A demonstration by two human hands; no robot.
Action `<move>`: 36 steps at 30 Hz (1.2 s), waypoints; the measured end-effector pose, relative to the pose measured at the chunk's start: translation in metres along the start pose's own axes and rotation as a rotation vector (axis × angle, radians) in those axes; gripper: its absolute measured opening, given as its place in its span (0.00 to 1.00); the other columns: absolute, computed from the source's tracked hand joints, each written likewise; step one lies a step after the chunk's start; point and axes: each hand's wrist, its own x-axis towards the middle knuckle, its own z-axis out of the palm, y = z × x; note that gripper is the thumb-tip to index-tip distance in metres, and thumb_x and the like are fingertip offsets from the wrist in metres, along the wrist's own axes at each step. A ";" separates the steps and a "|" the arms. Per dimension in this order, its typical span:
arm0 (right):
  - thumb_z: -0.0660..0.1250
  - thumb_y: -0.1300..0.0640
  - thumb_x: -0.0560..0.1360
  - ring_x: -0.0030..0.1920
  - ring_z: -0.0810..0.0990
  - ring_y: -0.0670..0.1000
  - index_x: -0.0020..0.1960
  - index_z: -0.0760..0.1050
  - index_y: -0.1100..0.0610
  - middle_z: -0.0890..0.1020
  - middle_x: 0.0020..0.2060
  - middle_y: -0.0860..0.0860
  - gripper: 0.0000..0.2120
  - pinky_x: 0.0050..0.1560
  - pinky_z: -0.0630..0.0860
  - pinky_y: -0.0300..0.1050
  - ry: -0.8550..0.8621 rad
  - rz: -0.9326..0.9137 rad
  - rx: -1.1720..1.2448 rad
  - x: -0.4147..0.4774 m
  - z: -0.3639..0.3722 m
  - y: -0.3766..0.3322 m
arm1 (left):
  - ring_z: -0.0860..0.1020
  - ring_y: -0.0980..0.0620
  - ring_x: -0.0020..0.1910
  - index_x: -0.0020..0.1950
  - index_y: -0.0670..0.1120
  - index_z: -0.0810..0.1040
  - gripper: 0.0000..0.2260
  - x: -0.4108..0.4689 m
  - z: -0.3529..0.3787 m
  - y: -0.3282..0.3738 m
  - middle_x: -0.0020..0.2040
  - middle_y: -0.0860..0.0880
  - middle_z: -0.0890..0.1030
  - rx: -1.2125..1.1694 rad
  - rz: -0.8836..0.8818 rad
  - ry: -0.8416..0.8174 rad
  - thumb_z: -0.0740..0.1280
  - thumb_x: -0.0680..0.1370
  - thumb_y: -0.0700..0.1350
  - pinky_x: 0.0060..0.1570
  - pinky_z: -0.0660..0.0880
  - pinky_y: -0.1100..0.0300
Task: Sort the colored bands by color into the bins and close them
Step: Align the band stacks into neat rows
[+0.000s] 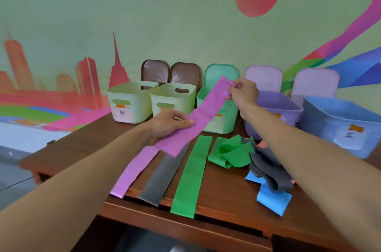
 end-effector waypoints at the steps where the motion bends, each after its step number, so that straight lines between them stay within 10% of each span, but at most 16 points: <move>1: 0.66 0.68 0.71 0.42 0.84 0.56 0.45 0.80 0.54 0.84 0.41 0.54 0.11 0.48 0.82 0.52 -0.027 -0.021 -0.035 -0.003 0.010 0.001 | 0.79 0.57 0.30 0.46 0.41 0.80 0.10 -0.005 -0.009 -0.004 0.38 0.48 0.80 0.029 -0.009 0.010 0.70 0.75 0.48 0.29 0.74 0.67; 11: 0.70 0.67 0.71 0.37 0.81 0.52 0.51 0.82 0.63 0.84 0.41 0.57 0.09 0.38 0.79 0.34 -0.263 -0.149 -0.330 -0.048 0.093 0.023 | 0.74 0.52 0.33 0.50 0.41 0.81 0.15 -0.037 -0.067 -0.075 0.39 0.47 0.78 0.139 -0.138 0.068 0.72 0.72 0.51 0.30 0.70 0.64; 20: 0.72 0.60 0.70 0.51 0.81 0.55 0.50 0.83 0.57 0.84 0.49 0.56 0.09 0.56 0.77 0.50 -0.424 -0.160 -0.526 -0.062 0.161 0.051 | 0.77 0.49 0.38 0.53 0.37 0.79 0.16 -0.044 -0.086 -0.113 0.43 0.43 0.80 0.006 -0.285 0.032 0.73 0.72 0.47 0.39 0.76 0.58; 27: 0.74 0.55 0.71 0.54 0.80 0.55 0.53 0.83 0.56 0.84 0.52 0.55 0.11 0.59 0.76 0.49 -0.510 -0.167 -0.614 -0.059 0.181 0.070 | 0.77 0.53 0.32 0.46 0.43 0.78 0.10 -0.036 -0.091 -0.119 0.39 0.47 0.78 0.047 -0.403 0.031 0.75 0.71 0.46 0.30 0.75 0.65; 36: 0.72 0.53 0.72 0.55 0.79 0.56 0.51 0.84 0.55 0.84 0.52 0.54 0.09 0.57 0.76 0.49 -0.541 -0.182 -0.652 -0.058 0.191 0.084 | 0.77 0.53 0.40 0.61 0.46 0.75 0.21 -0.027 -0.091 -0.123 0.49 0.47 0.77 0.187 -0.386 0.093 0.75 0.70 0.48 0.31 0.75 0.65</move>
